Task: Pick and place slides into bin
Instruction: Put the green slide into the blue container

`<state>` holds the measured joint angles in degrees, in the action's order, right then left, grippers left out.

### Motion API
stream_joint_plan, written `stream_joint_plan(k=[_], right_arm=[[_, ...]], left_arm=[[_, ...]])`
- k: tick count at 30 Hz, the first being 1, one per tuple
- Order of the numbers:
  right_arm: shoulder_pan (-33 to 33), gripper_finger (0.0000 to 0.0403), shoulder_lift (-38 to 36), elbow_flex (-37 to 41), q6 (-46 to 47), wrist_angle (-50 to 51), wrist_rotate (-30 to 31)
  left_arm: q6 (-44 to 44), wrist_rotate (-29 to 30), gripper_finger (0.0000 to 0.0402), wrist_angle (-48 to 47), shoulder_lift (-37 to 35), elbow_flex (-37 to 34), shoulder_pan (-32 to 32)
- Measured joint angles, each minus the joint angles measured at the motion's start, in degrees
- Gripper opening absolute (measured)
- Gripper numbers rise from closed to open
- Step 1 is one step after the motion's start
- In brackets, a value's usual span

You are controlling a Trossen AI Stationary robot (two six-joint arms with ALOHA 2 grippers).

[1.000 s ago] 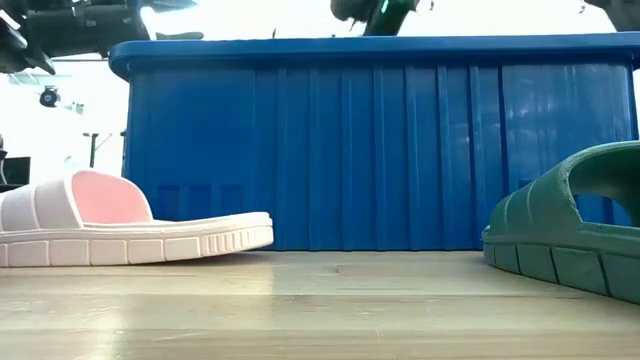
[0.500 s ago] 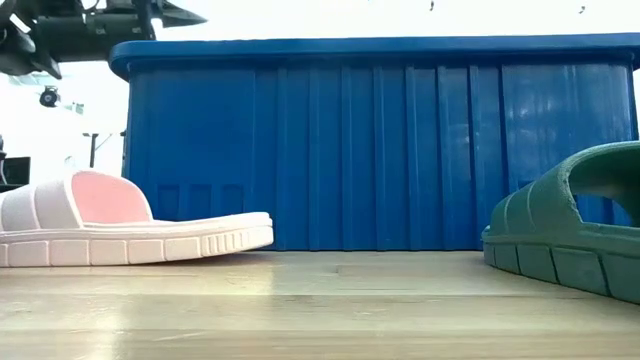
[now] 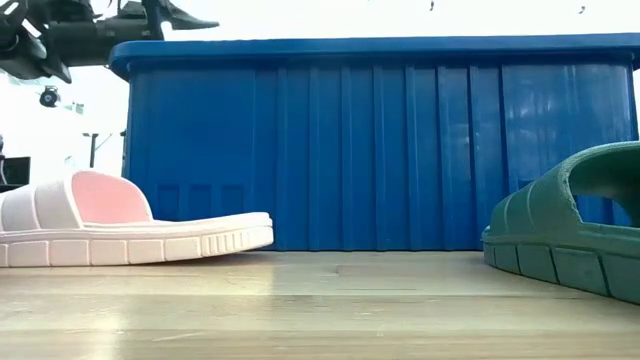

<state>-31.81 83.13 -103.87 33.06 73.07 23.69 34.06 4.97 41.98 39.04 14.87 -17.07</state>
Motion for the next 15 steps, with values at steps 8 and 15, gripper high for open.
stream_joint_plan(k=[8,15], right_arm=[[-10.16,0.0088,4.79,5.96,11.80,-0.61,0.16],[-12.93,0.0118,13.14,8.02,12.39,-2.59,0.38]], left_arm=[[4.82,0.00,0.0201,0.07,3.24,0.01,-0.01],[4.61,0.02,0.0201,1.48,4.83,0.02,-0.01]])
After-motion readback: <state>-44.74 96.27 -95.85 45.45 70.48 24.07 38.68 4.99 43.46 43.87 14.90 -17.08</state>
